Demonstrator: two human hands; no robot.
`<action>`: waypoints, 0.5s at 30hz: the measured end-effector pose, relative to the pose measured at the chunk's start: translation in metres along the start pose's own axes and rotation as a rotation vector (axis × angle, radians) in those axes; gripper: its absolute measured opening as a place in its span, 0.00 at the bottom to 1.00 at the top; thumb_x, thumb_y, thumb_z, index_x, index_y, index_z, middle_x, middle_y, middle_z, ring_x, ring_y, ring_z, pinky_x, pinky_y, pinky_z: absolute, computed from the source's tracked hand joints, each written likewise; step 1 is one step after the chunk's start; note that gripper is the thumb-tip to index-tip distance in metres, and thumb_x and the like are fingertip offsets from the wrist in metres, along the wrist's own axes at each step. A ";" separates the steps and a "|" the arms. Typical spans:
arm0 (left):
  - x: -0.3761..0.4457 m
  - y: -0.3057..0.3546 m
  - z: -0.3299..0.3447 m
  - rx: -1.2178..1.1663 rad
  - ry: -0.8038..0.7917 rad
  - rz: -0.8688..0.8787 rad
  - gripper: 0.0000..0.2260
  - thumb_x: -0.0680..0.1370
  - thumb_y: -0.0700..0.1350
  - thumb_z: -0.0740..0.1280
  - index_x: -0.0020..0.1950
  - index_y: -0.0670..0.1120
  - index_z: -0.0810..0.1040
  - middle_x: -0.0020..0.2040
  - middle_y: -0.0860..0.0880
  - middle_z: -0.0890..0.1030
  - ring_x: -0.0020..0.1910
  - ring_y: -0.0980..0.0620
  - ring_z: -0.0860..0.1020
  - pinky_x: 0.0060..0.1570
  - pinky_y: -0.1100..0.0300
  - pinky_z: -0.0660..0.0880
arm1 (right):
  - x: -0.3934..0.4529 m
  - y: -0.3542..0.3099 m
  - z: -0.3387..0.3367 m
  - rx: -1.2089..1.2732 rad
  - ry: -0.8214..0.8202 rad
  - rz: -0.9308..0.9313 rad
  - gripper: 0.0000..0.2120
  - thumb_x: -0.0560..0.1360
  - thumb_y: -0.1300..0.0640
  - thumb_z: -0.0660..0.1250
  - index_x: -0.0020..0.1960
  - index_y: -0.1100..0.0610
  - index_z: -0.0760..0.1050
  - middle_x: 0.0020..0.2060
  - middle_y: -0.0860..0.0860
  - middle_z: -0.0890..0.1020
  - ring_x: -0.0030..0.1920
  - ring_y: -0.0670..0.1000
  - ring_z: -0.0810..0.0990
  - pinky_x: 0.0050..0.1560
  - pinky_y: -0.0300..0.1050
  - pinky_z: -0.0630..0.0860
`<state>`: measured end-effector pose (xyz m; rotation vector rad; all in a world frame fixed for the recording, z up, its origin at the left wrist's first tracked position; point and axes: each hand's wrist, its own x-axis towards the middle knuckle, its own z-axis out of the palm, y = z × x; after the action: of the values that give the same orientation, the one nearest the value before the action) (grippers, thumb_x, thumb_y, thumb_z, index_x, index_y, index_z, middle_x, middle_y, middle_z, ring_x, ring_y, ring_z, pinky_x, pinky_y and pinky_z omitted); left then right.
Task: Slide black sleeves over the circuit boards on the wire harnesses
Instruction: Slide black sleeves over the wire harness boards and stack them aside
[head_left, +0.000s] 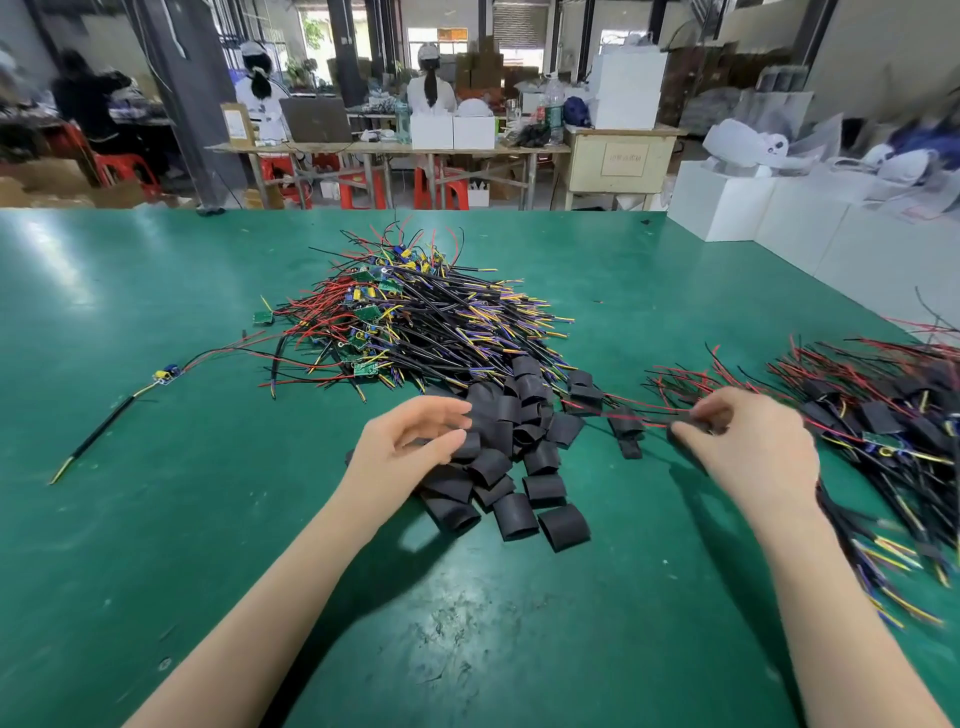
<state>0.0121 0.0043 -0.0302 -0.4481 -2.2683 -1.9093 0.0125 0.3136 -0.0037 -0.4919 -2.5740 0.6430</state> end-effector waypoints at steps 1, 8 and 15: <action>0.000 0.000 0.001 0.024 -0.009 0.002 0.10 0.77 0.32 0.67 0.55 0.41 0.80 0.51 0.43 0.84 0.49 0.49 0.81 0.47 0.61 0.78 | 0.000 0.002 0.001 -0.075 -0.051 0.005 0.08 0.66 0.52 0.76 0.44 0.52 0.82 0.42 0.53 0.84 0.51 0.59 0.79 0.44 0.47 0.74; 0.014 -0.002 -0.004 0.308 0.088 0.064 0.09 0.75 0.32 0.69 0.51 0.44 0.82 0.47 0.49 0.84 0.47 0.50 0.81 0.48 0.60 0.77 | -0.005 -0.003 0.013 -0.431 0.023 -0.094 0.10 0.67 0.51 0.74 0.47 0.51 0.82 0.48 0.55 0.79 0.55 0.60 0.70 0.51 0.50 0.66; 0.083 -0.015 -0.041 0.796 0.172 0.028 0.16 0.76 0.33 0.64 0.64 0.39 0.75 0.59 0.41 0.79 0.59 0.44 0.76 0.61 0.58 0.69 | -0.021 -0.029 0.025 0.195 -0.152 -0.449 0.04 0.68 0.56 0.75 0.41 0.55 0.82 0.36 0.50 0.82 0.39 0.52 0.78 0.44 0.47 0.74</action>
<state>-0.0740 -0.0274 -0.0123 -0.1859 -2.6085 -0.8479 0.0114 0.2713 -0.0153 0.2040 -2.5944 0.7759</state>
